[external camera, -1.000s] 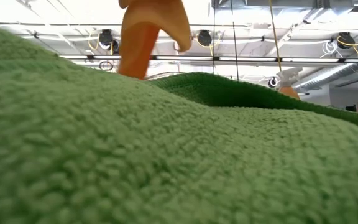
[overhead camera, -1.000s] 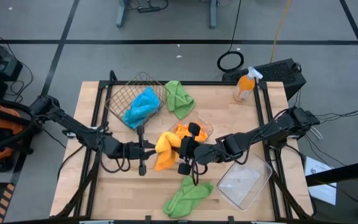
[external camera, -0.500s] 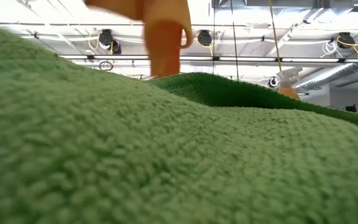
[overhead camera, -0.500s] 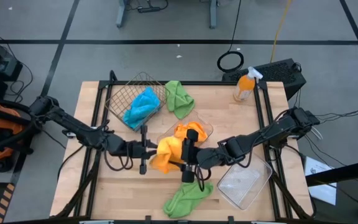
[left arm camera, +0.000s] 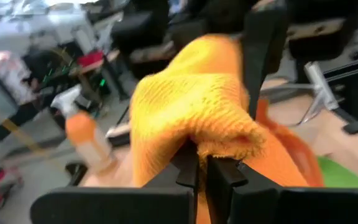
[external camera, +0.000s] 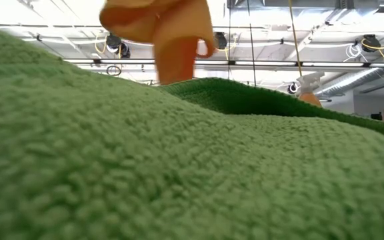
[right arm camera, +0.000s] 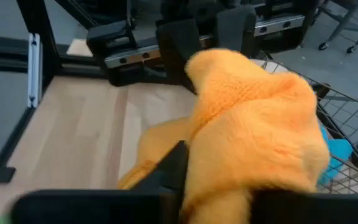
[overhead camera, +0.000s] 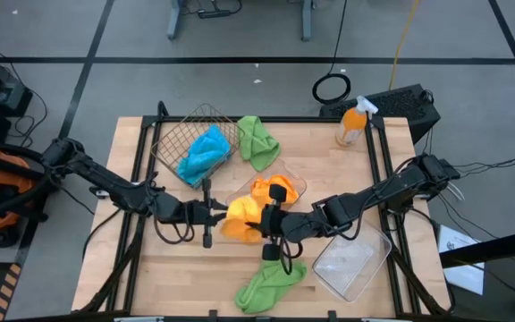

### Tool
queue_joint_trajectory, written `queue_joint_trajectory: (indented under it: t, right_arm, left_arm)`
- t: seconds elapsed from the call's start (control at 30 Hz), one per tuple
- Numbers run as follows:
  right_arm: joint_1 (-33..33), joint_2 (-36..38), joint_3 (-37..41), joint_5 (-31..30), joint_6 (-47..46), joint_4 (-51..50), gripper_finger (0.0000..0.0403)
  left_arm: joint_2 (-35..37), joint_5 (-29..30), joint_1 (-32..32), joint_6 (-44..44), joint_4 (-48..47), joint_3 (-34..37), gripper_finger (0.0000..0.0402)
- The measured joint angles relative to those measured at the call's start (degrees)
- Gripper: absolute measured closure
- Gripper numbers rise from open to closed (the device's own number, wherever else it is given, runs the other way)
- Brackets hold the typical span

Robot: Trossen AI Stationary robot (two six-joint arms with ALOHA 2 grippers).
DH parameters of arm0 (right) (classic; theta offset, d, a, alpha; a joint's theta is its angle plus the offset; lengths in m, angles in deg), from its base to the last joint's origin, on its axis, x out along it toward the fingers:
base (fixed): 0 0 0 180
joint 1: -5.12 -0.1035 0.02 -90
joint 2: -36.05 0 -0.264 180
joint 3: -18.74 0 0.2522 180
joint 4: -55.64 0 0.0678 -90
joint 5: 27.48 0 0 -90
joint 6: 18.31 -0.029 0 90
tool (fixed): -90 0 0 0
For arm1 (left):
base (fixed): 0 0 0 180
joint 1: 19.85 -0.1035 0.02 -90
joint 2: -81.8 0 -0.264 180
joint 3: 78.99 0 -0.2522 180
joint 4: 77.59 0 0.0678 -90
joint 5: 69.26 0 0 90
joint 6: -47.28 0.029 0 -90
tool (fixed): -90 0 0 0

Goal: Sort microfiber towel by color & place in baskets
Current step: Put the yellow towel into the top transparent bin

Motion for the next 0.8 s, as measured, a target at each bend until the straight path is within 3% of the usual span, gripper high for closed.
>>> queue_joint_trajectory:
  t: [0.1, 0.33, 0.53, 0.8]
  right_arm:
    - [0.0, 0.0, 0.0, -0.1, 0.0, -1.4, 0.0392]
    - [-0.1, 0.0, 0.0, -2.5, 0.7, -2.8, 0.0390]
    - [-0.1, 0.0, 0.0, -2.7, 3.8, -1.6, 0.0399]
    - [-0.4, 0.9, 0.0, -2.8, 7.4, -1.5, 0.0401]
  left_arm:
    - [0.3, 2.8, 0.0, -2.6, -3.8, 0.0, 0.0387]
    - [0.3, 3.8, 0.6, -11.2, -12.8, -0.1, 0.0353]
    - [0.3, 3.9, 1.3, -17.0, -14.1, 0.0, 0.0257]
    - [1.7, 4.5, 4.1, -16.7, -11.0, 0.0, 0.0122]
